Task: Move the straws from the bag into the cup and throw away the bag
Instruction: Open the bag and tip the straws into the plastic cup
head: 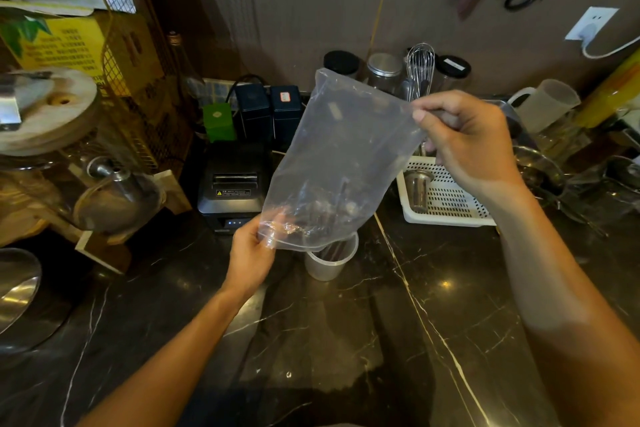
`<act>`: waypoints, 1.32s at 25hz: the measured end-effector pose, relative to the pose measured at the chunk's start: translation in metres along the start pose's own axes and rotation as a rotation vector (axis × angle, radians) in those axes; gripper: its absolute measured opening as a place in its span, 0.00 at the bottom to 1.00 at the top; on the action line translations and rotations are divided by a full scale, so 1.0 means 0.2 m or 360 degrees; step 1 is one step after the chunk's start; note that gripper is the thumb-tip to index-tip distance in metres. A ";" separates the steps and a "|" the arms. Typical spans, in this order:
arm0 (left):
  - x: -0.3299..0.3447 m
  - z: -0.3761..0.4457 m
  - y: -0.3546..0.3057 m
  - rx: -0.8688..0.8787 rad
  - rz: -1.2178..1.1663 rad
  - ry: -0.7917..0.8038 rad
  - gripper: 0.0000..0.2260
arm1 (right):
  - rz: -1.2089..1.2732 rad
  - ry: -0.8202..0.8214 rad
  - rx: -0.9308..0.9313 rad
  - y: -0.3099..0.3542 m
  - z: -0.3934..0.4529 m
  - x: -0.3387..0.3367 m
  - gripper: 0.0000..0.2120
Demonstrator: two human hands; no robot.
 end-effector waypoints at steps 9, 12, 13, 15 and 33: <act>0.03 -0.01 -0.01 0.0098 -0.0045 -0.0019 0.19 | -0.0056 -0.0050 -0.0113 0.10 0.03 -0.02 0.08; 0.02 0.01 -0.07 0.0196 -0.0060 0.0030 0.18 | -0.0056 -0.0072 -0.0190 0.14 0.05 -0.06 0.08; 0.02 0.02 -0.09 0.0225 -0.0058 0.0023 0.19 | -0.0038 -0.0081 -0.0206 0.14 0.06 -0.08 0.08; 0.01 0.02 -0.11 0.0232 -0.0053 -0.0003 0.16 | -0.0027 -0.0067 -0.0217 0.15 0.06 -0.10 0.08; 0.00 -0.01 -0.09 0.0245 0.0013 -0.0111 0.12 | -0.0230 -0.0054 -0.0284 0.22 0.09 -0.09 0.07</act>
Point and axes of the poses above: each hand's wrist, its own z-axis towards the middle knuckle, its own x-axis out of the palm, y = z × x, the point moved 1 cm from there along z, towards the middle knuckle, and after that the axes turned 11 degrees about y, right-handed, at the moved point
